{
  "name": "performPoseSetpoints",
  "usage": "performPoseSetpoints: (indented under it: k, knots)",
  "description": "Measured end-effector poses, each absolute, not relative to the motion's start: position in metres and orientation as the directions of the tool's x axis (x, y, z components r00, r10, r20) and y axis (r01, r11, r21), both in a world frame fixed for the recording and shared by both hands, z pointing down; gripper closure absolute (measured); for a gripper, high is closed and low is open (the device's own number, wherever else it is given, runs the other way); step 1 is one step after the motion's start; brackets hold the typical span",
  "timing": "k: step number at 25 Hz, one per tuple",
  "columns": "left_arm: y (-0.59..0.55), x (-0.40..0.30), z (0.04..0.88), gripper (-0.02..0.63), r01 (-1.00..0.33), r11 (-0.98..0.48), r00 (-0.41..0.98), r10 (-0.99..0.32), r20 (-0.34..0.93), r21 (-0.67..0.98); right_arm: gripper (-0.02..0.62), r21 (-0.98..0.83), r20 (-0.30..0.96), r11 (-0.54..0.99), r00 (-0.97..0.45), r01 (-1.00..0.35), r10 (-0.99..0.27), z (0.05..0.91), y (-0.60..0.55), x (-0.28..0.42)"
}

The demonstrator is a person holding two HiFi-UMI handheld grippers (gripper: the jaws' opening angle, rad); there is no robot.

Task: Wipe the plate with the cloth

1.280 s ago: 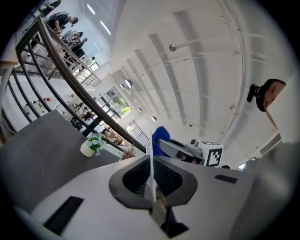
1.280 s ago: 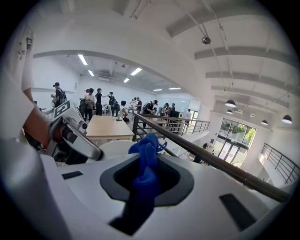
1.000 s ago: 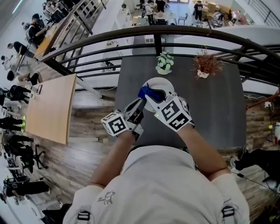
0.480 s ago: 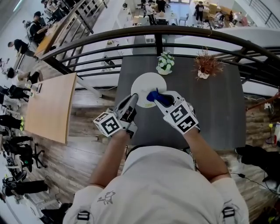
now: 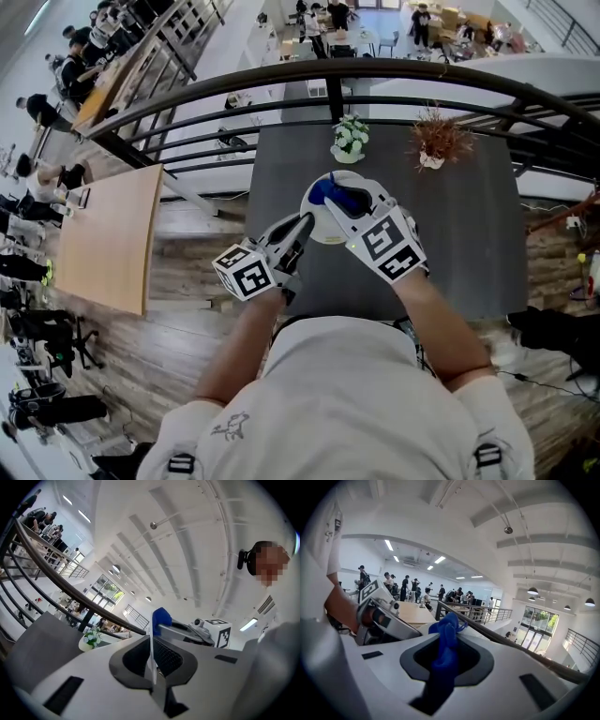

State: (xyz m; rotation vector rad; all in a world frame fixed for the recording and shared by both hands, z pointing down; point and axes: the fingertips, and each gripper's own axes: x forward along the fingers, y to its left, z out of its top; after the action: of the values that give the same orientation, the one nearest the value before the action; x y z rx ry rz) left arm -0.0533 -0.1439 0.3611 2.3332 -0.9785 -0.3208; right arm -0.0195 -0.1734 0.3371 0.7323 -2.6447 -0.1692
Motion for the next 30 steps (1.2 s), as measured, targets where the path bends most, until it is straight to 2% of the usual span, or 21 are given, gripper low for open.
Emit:
performPoseSetpoints:
  k: [4, 9, 14, 20, 25, 30]
  knots:
    - [-0.151, -0.064, 0.348, 0.588, -0.589, -0.551, 0.667, -0.744, -0.029, 0.591, 0.528, 0.2, 0.329, 0.894, -0.832, -0.401, -0.447, 0.347, -0.14, -0.044]
    - [-0.154, -0.08, 0.335, 0.586, -0.64, -0.538, 0.637, -0.77, -0.013, 0.548, 0.528, 0.133, 0.4, 0.922, -0.831, -0.364, -0.386, 0.384, -0.127, -0.039]
    - [-0.152, -0.086, 0.343, 0.588, -0.65, -0.57, 0.669, -0.743, 0.022, 0.503, 0.528, 0.118, 0.434, 0.884, -0.777, -0.452, -0.455, 0.395, -0.157, 0.002]
    - [-0.137, -0.077, 0.356, 0.588, -0.652, -0.663, 0.742, -0.659, 0.126, 0.368, 0.528, 0.138, 0.36, 0.843, -0.767, -0.519, -0.531, 0.363, -0.177, 0.033]
    - [-0.138, -0.08, 0.346, 0.589, -0.706, -0.699, 0.706, -0.679, 0.202, 0.115, 0.528, 0.116, 0.286, 0.862, -0.814, -0.494, -0.505, 0.326, -0.181, 0.021]
    - [-0.143, -0.086, 0.326, 0.589, -0.675, -0.678, 0.63, -0.735, 0.251, -0.293, 0.528, 0.11, 0.226, 0.891, -0.862, -0.44, -0.454, 0.288, -0.177, 0.008]
